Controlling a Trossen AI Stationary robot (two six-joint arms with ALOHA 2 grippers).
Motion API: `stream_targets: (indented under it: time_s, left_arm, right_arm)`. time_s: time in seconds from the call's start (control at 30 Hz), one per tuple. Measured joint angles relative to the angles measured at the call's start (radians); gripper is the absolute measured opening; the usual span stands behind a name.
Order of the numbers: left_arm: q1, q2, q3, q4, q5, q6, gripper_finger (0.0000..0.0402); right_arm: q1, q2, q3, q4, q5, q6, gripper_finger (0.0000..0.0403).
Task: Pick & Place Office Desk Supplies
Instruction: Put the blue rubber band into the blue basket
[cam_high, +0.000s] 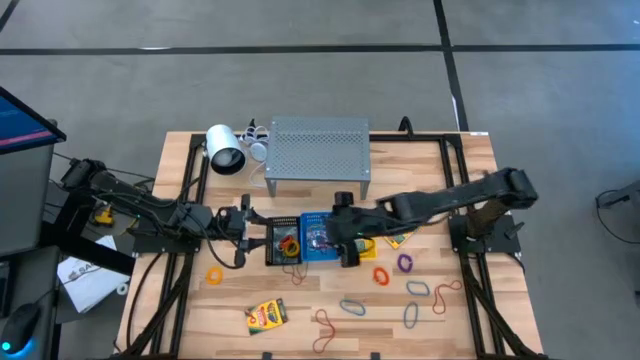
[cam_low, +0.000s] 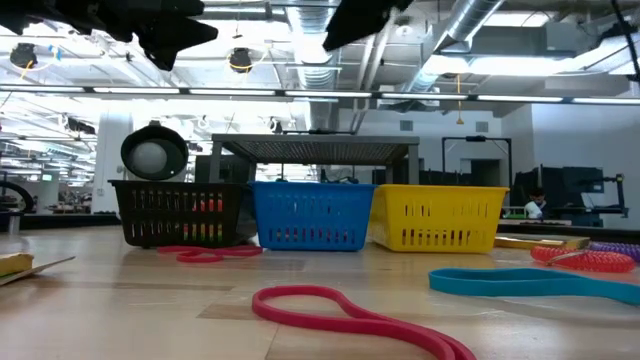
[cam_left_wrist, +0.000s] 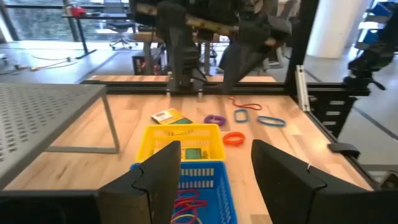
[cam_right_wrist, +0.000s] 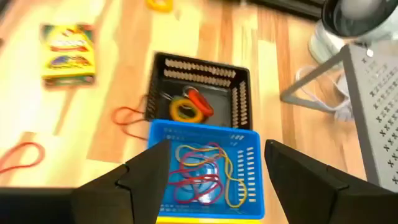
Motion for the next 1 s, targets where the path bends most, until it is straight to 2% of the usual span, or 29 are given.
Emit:
stream_targets:
  time_s: [0.37, 0.57, 0.83, 1.0]
  left_arm:
    - [-0.034, -0.040, 0.001, 0.008, 0.068, -0.002, 0.0191]
    - [-0.048, -0.033, 0.000, 0.047, 0.125, -0.059, 0.0191]
    - [-0.048, 0.021, 0.000, 0.221, 0.191, -0.059, 0.0191]
    - [-0.049, 0.085, -0.001, 0.310, 0.203, -0.055, 0.0191]
  right_arm:
    - [0.113, -0.328, -0.439, 0.410, -0.001, 0.130, 0.0255]
    - [0.208, -0.464, -0.596, 0.605, -0.022, 0.151, 0.0255]
    - [0.311, -0.495, -0.683, 0.690, -0.024, 0.166, 0.0255]
    - [0.343, -0.444, -0.693, 0.703, -0.024, 0.250, 0.0255]
